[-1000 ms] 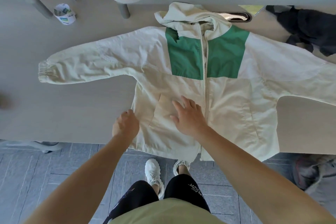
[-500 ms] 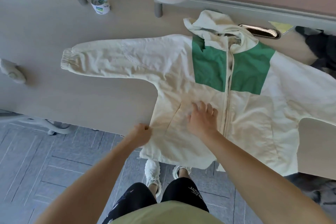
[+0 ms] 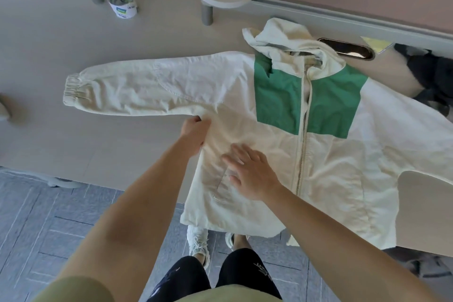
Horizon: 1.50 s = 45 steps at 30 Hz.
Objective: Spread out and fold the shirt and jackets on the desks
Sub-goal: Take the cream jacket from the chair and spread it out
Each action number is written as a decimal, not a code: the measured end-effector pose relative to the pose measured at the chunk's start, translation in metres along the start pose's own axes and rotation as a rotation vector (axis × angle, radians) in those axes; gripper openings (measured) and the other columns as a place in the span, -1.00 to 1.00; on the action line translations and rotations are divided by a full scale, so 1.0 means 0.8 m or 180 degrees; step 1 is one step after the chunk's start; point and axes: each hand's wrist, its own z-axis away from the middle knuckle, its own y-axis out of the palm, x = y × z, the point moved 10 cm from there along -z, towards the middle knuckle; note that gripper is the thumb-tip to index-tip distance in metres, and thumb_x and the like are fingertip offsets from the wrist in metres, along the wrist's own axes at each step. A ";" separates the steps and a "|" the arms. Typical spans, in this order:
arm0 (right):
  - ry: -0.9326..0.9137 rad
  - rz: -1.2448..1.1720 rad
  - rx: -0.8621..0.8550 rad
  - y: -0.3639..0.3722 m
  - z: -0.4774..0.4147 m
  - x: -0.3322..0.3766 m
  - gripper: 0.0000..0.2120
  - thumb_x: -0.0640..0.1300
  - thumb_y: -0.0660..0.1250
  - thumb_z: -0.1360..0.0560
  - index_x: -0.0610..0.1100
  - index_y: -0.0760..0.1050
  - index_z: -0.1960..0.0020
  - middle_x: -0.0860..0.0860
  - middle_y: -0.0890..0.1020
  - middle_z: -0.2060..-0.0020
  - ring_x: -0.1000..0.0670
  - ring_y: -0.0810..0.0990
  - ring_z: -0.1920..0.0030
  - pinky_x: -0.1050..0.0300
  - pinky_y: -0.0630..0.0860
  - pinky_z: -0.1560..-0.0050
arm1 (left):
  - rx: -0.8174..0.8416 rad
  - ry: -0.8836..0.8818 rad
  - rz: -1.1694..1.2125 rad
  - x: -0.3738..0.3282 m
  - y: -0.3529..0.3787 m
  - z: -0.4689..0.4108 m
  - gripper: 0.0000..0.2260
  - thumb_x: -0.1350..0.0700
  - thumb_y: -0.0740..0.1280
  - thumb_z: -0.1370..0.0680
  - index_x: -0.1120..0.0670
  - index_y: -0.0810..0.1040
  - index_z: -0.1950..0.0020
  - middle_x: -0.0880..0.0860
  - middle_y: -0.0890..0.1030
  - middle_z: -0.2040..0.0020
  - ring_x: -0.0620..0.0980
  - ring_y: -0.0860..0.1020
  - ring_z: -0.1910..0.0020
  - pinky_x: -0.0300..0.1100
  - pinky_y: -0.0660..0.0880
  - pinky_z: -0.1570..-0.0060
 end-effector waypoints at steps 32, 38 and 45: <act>0.2717 -0.2152 -0.1618 -0.025 0.160 -0.169 -0.75 -0.05 0.10 -0.64 -0.21 0.40 0.06 -0.08 0.54 0.23 -0.16 0.48 0.20 0.00 0.37 0.22 | 0.2030 -0.0783 -0.1108 0.154 -0.011 0.145 -0.72 0.13 0.47 -0.53 0.08 0.55 -0.21 0.07 0.66 -0.15 0.08 0.60 -0.14 -0.05 0.55 -0.04; 0.3000 -0.1508 -0.1118 0.019 0.163 -0.165 -0.74 0.01 0.07 -0.67 -0.15 0.42 -0.12 -0.25 0.61 0.03 -0.31 0.58 -0.01 -0.02 0.44 0.12 | 0.2056 -0.0809 -0.0727 0.181 -0.017 0.167 -0.82 0.11 0.31 -0.64 0.15 0.54 -0.20 0.11 0.67 -0.10 0.08 0.63 -0.09 -0.04 0.55 -0.08; 0.3076 -0.2090 -0.0939 0.051 0.167 -0.167 -0.54 0.04 0.13 -0.65 -0.15 0.30 -0.47 -0.21 0.52 -0.32 -0.26 0.53 -0.25 -0.07 0.52 -0.15 | 0.2361 -0.0158 -0.1586 0.207 -0.018 0.168 -0.71 0.22 0.47 -0.50 0.13 0.60 -0.21 0.05 0.67 -0.11 0.04 0.61 -0.15 -0.16 0.52 -0.12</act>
